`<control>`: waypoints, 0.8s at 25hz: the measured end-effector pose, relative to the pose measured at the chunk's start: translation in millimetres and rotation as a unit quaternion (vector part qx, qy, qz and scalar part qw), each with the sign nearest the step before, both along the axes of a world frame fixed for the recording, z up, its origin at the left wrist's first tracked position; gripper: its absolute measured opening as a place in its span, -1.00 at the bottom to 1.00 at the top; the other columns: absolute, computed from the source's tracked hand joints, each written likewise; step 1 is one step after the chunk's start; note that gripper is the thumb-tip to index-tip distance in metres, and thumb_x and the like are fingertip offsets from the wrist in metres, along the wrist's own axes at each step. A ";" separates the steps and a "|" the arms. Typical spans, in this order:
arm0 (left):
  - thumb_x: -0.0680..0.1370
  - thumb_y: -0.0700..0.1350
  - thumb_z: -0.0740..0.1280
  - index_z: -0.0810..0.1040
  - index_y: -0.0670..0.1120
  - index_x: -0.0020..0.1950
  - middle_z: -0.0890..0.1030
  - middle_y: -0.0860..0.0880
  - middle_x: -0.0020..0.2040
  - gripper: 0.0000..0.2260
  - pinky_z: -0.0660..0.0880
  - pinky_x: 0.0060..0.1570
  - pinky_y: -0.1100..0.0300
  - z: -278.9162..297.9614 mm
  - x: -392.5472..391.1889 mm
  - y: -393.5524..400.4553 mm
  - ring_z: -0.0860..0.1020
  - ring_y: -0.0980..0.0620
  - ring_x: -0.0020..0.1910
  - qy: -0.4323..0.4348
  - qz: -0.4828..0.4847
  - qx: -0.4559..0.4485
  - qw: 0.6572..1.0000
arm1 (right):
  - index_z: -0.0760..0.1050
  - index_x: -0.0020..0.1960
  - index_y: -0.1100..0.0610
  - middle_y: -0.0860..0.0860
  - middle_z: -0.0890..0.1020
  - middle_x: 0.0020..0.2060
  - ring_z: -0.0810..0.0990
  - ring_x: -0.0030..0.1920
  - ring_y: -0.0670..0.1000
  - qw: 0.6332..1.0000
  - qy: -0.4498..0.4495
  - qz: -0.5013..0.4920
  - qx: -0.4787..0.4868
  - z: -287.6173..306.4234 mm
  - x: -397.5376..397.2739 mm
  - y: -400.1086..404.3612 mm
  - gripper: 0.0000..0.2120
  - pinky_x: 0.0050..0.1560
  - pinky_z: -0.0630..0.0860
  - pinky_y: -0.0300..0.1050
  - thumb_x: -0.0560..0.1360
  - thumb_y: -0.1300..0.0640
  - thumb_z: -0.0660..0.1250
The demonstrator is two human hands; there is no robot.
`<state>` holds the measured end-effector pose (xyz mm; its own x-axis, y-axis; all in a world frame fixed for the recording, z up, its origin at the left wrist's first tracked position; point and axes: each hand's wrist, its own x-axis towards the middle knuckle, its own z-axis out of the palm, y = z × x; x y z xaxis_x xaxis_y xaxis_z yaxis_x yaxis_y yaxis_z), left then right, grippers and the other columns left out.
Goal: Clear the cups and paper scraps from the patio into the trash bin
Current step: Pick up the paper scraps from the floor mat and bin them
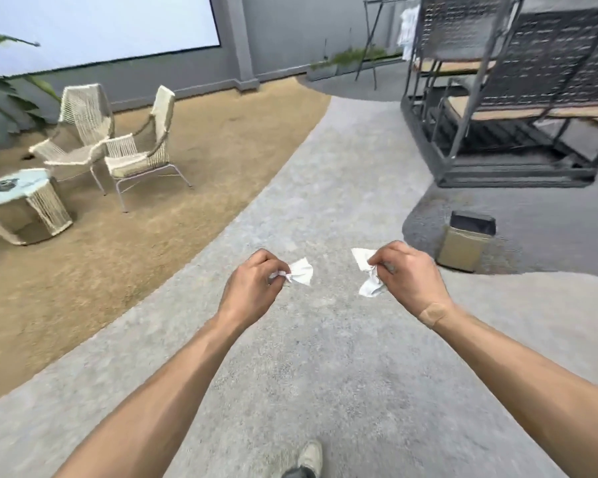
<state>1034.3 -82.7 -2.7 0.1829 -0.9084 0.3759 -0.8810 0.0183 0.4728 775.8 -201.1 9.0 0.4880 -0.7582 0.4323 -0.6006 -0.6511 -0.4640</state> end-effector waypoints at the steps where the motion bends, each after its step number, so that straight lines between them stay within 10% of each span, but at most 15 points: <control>1: 0.50 -0.18 0.40 0.67 -0.01 -0.01 0.51 0.13 -0.07 -0.88 0.56 -0.16 -0.01 -0.7 0.9 -28.1 0.57 0.08 -0.16 0.003 -0.021 0.001 1.000 | 0.66 -0.14 0.11 -0.03 0.66 -0.09 0.64 -0.12 0.07 1.000 -0.001 -0.025 -0.001 -1.3 -6.0 -15.7 -0.84 -0.13 0.57 0.03 0.38 0.32 0.40; 20: 0.50 -0.18 0.40 0.68 -0.03 -0.04 0.56 0.07 -0.07 -0.90 0.59 -0.14 0.02 -18.6 -90.5 -400.3 0.59 0.11 -0.21 0.032 -0.258 0.003 0.966 | 0.64 -0.14 0.06 -0.09 0.64 -0.08 0.61 -0.15 0.06 0.956 0.058 -0.288 0.009 -23.7 -104.2 -250.2 -0.86 -0.29 0.37 -0.17 0.44 0.26 0.36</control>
<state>943.8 -483.0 -21.3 -0.2724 -0.8871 0.3726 -0.7240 0.4441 0.5278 671.5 -451.3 -14.7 0.0303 -0.9221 0.3857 -0.9051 -0.1891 -0.3809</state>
